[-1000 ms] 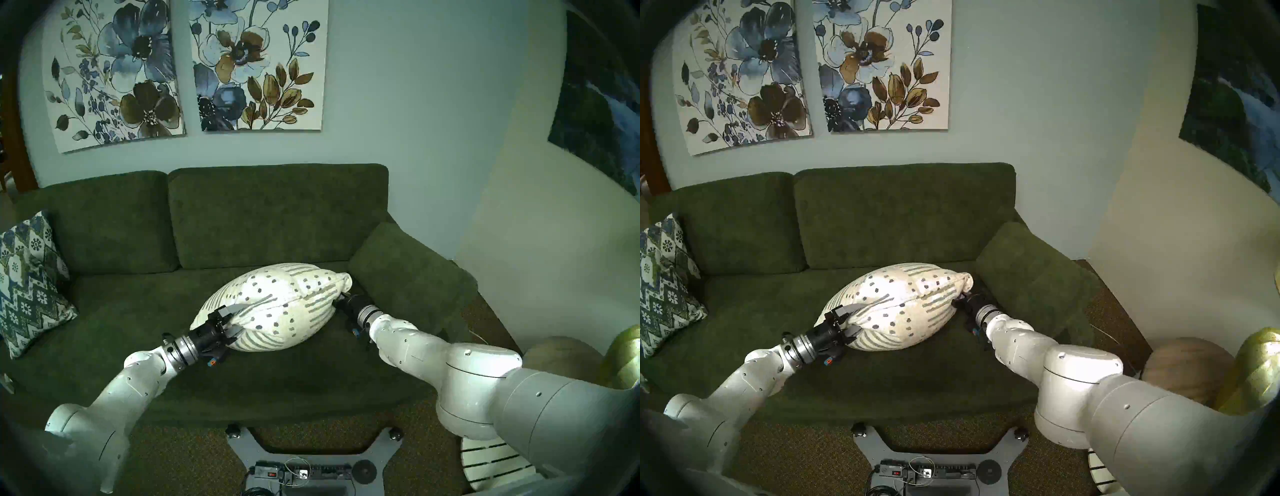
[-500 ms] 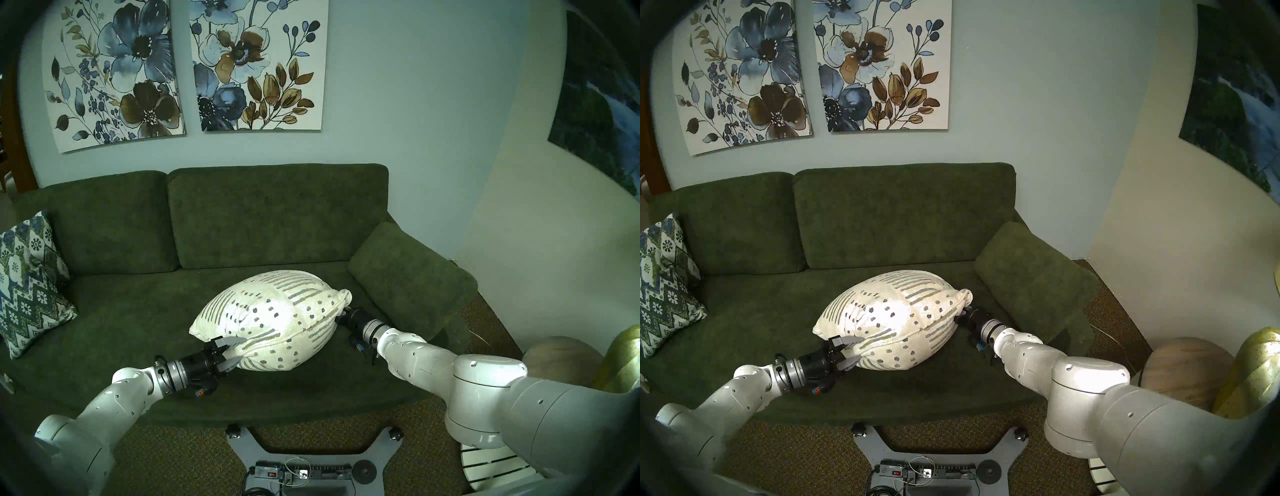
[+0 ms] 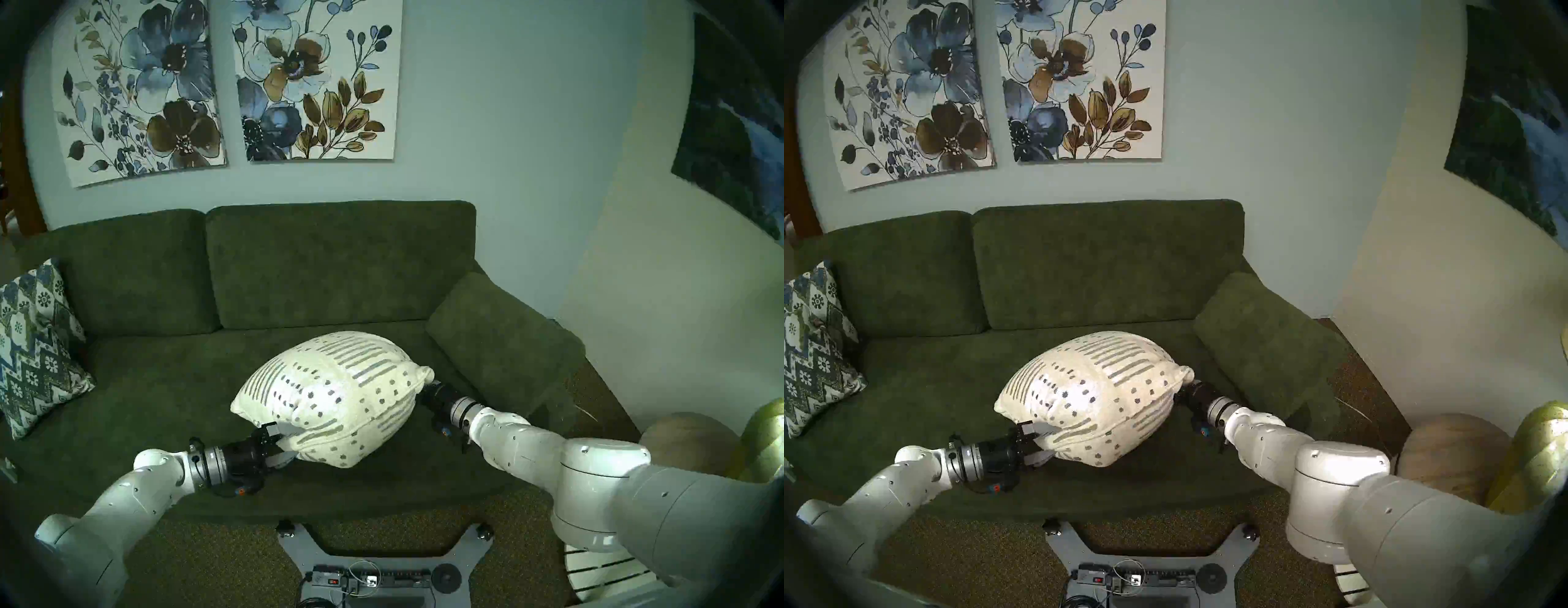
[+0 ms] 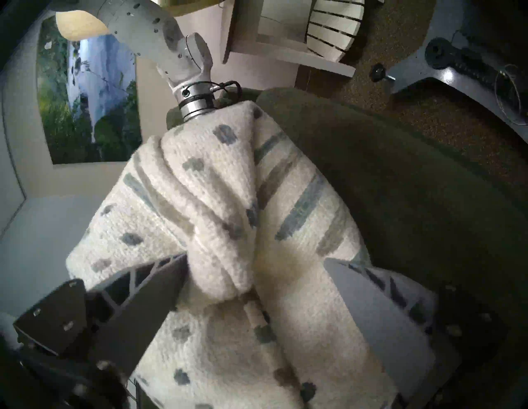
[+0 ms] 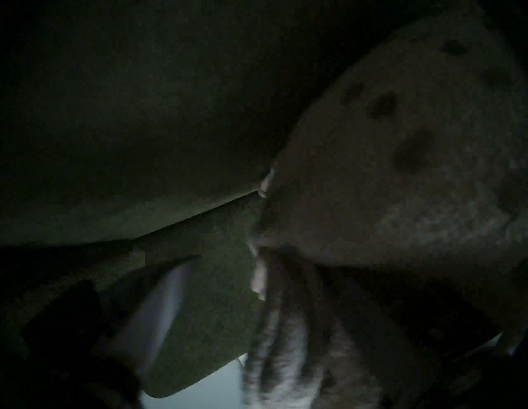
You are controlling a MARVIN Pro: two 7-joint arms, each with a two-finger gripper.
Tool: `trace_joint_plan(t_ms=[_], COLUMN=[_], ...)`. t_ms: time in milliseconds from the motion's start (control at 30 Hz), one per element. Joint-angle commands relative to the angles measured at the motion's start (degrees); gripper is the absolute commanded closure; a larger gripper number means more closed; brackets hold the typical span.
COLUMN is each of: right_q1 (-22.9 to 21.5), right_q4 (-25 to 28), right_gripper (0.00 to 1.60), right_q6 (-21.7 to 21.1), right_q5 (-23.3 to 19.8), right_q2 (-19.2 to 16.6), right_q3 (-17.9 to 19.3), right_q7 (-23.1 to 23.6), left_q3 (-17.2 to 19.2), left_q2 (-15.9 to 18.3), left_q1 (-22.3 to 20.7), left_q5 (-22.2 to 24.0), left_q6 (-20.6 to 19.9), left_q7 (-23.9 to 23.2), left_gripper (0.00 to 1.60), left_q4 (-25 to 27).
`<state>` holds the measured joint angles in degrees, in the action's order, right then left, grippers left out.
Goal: Fluff a cushion
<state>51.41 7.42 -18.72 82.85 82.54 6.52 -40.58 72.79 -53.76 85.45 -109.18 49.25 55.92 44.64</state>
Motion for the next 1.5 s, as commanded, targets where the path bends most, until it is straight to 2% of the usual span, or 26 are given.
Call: trace_joint_plan(t_ms=[0, 33, 100, 467, 800, 1100, 1300, 1467], right_q1=[-6.54, -5.90, -7.70, -12.01, -13.83, -13.76, -13.49, -12.68], right_q4=[3.54, 4.61, 5.23, 11.83, 18.90, 27.00, 32.64, 36.11], right_gripper=[0.00, 0.00, 0.00, 0.00, 0.00, 0.00, 0.00, 0.00], right_q6=[-3.50, -4.98, -5.92, -11.83, -15.09, -15.84, -14.29, -11.84], right_q5=[-1.22, -1.42, -1.50, -1.72, -1.84, -2.49, -2.79, -1.16], right_q2=[-1.77, -1.94, -2.26, -4.75, -9.37, -13.51, -15.01, -12.88], right_q3=[2.04, 2.90, 3.18, 5.97, 7.63, 9.40, 9.74, 6.97], right_q7=[-7.75, -7.26, -10.05, -18.62, -27.05, -35.90, -36.91, -33.66], left_q3=[0.69, 0.82, 1.14, 2.85, 4.96, 7.14, 8.65, 10.52], left_q2=[1.80, 1.76, 1.85, 3.40, 4.96, 5.84, 6.10, 6.69], left_q1=[2.71, 2.85, 2.91, 4.88, 7.96, 11.30, 13.48, 15.32], left_q5=[1.19, 1.39, 1.80, 3.79, 5.79, 8.03, 9.53, 11.87], left_q6=[0.67, 0.72, 0.93, 2.11, 2.99, 3.38, 3.30, 4.39], left_q7=[2.96, 2.68, 2.20, 0.74, 0.09, -0.20, -0.39, 0.89], left_gripper=[0.00, 0.00, 0.00, 0.00, 0.00, 0.00, 0.00, 0.00], left_q4=[3.85, 4.36, 5.14, 9.19, 12.24, 15.28, 17.09, 19.72])
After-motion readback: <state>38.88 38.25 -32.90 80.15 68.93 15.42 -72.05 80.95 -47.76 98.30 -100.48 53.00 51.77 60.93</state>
